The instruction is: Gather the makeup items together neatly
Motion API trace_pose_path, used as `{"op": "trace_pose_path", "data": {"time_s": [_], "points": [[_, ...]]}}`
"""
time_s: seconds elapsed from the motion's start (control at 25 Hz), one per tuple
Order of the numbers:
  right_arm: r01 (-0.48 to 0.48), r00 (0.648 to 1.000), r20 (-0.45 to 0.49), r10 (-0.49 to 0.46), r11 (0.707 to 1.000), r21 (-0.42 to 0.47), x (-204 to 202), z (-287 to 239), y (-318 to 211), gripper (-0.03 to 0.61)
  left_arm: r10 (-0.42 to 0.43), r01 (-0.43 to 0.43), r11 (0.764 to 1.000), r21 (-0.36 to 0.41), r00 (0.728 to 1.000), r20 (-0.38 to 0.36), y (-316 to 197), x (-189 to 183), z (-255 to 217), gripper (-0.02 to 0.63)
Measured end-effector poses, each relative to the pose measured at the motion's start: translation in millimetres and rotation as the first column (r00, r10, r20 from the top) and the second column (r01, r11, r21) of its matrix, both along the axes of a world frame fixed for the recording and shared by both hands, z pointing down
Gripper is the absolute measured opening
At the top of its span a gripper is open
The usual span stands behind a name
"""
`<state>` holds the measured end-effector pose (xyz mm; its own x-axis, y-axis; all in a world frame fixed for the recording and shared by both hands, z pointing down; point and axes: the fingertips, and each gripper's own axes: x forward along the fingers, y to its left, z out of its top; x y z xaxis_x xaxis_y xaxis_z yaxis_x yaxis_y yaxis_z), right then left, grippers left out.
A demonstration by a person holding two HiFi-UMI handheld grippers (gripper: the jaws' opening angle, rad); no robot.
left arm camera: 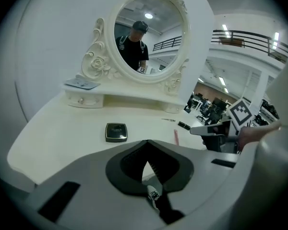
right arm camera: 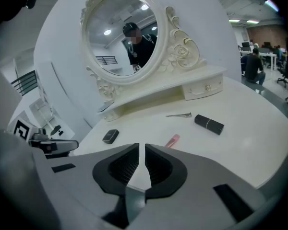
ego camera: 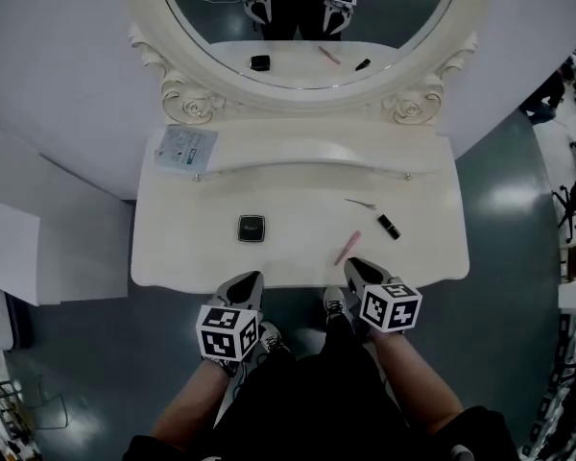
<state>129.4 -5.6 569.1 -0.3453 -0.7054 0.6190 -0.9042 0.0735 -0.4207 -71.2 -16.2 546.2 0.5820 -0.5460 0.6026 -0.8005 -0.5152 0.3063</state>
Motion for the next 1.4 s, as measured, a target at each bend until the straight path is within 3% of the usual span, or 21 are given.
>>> {"op": "trace_pose_path", "data": {"time_s": [0.12,0.44,0.6,0.68,0.76,1.0,1.16,1.4], "points": [[-0.080,0.997,-0.020,0.079,0.996,-0.034,7.5,14.1,-0.8,0.127,0.058,-0.059,0.998,-0.015,0.998,-0.008,15.6,2.2,5.1,0.008],[-0.253,0.966,-0.084,0.244,0.960,-0.119,14.6,53.0,-12.9,0.177,0.157,-0.158,0.987,-0.019,0.987,-0.030,37.8,-9.5,3.3,0.008],[-0.310,0.947,-0.140,0.290,0.937,-0.161,15.5,67.1,-19.3,0.179,0.172,-0.174,0.984,-0.042,0.984,-0.035,47.8,-21.8,9.7,0.008],[-0.324,0.937,-0.193,0.290,0.929,-0.178,17.9,71.6,-18.3,0.124,0.173,-0.175,0.983,-0.056,0.984,-0.039,52.6,-28.1,13.5,0.008],[-0.322,0.931,-0.239,0.277,0.930,-0.176,21.0,72.6,-17.5,0.066,0.171,-0.174,0.983,-0.067,0.984,-0.044,55.1,-33.1,16.6,0.008],[-0.278,0.935,-0.264,0.236,0.951,-0.134,9.5,63.4,-23.7,0.064,0.165,-0.169,0.983,-0.074,0.985,-0.058,53.6,-43.2,20.3,0.008],[-0.192,0.956,-0.243,0.165,0.977,-0.091,-29.0,54.1,-43.8,0.064,0.159,-0.163,0.984,-0.069,0.985,-0.062,51.1,-47.6,19.5,0.008],[-0.150,0.966,-0.225,0.128,0.985,-0.083,-72.1,53.6,-74.2,0.064,0.154,-0.158,0.985,-0.069,0.986,-0.062,53.1,-54.0,17.8,0.008]]}}
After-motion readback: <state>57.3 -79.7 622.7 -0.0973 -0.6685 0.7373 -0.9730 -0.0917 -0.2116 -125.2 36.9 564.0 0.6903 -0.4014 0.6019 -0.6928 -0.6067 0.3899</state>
